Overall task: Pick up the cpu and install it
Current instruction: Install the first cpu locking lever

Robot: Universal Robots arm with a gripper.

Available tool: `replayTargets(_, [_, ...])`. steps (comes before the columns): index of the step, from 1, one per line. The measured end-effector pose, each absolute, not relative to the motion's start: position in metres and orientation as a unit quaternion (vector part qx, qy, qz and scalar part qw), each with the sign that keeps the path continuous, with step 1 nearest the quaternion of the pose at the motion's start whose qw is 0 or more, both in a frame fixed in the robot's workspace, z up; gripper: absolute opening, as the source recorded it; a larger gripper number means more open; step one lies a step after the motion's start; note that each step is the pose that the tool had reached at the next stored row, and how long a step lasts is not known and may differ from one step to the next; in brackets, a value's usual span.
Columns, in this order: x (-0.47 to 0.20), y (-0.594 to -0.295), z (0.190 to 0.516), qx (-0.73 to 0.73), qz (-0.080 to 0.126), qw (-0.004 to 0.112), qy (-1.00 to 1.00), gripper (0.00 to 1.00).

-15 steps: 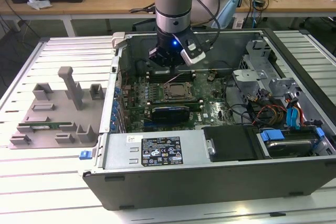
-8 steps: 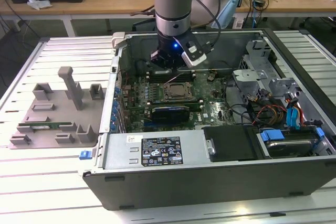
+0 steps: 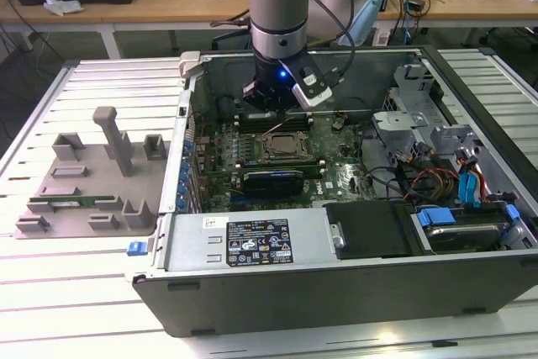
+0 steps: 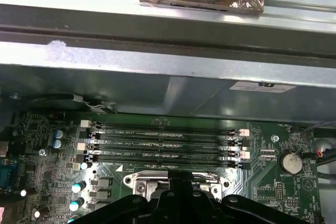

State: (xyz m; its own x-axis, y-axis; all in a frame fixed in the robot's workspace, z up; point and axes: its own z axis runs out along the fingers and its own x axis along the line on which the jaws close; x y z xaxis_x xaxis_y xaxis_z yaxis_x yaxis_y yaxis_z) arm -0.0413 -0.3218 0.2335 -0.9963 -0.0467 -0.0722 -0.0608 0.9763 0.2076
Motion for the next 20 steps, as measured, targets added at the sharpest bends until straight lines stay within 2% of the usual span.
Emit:
replayTargets(6, [-0.041, -0.316, 0.229, -0.027, 0.094, 0.033, 0.995, 0.11])
replayTargets(14, [-0.041, -0.307, 0.222, -0.027, 0.094, 0.034, 0.995, 0.11])
replayTargets(20, [-0.041, -0.307, 0.219, -0.021, 0.093, 0.04, 0.995, 0.11])
